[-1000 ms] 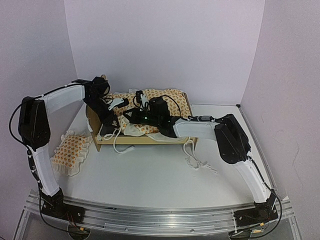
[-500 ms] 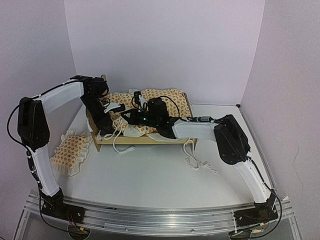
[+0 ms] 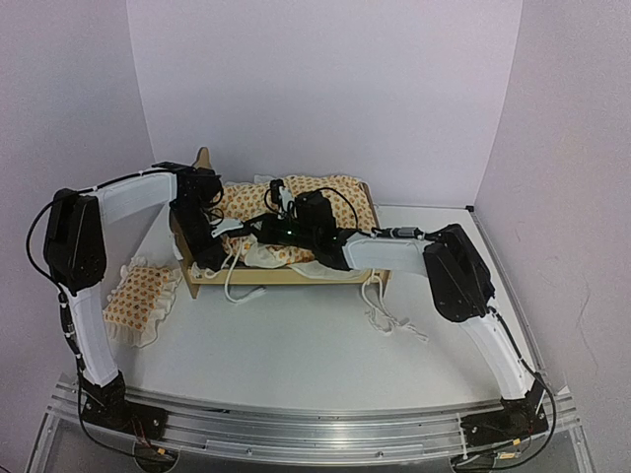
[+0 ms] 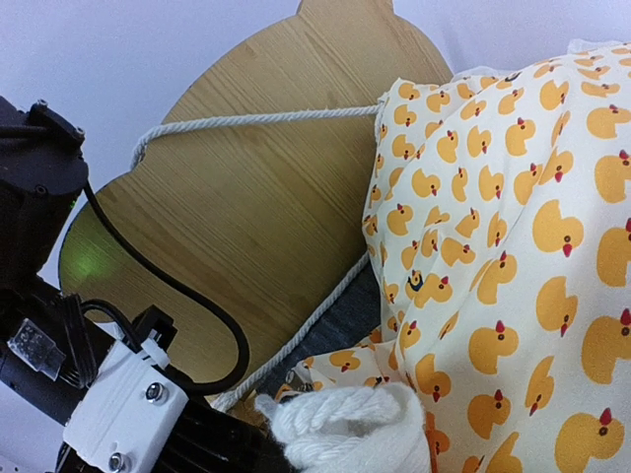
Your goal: Set up the pet bed
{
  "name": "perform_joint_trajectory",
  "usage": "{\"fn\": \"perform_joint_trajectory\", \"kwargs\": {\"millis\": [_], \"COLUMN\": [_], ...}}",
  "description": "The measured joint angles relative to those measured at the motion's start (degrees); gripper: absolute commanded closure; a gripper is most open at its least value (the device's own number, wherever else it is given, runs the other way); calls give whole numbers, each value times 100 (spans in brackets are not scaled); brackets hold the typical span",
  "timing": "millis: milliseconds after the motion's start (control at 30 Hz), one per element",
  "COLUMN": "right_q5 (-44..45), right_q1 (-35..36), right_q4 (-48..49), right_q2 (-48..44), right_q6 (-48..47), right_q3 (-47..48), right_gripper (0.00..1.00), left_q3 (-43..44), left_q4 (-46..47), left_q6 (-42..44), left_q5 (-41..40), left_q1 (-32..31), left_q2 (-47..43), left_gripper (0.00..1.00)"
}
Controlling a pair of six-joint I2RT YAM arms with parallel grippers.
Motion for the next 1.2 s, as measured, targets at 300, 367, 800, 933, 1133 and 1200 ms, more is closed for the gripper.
{"fn": "perform_joint_trajectory", "kwargs": {"millis": [300, 367, 800, 933, 1133, 1200], "right_q5": [15, 30, 8, -43, -26, -27], "right_q1": [-9, -9, -3, 47, 53, 44], "right_q4": [52, 54, 7, -67, -502, -615], "right_q2": [0, 0, 0, 0, 0, 0], "right_q6": [2, 2, 2, 3, 11, 6], "right_q3": [0, 0, -57, -112, -219, -280], "right_gripper": [100, 100, 100, 100, 100, 100], "left_q3": [3, 12, -192, -225, -11, 42], "left_q4": [20, 64, 1269, 1105, 821, 784], "left_q6": [-6, -32, -55, 214, 658, 853], "left_q5": [2, -6, 73, 392, 642, 675], "left_q1": [2, 2, 18, 50, 123, 135], "left_q2": [2, 1, -63, -16, 506, 686], "left_gripper": [100, 100, 100, 100, 95, 84]}}
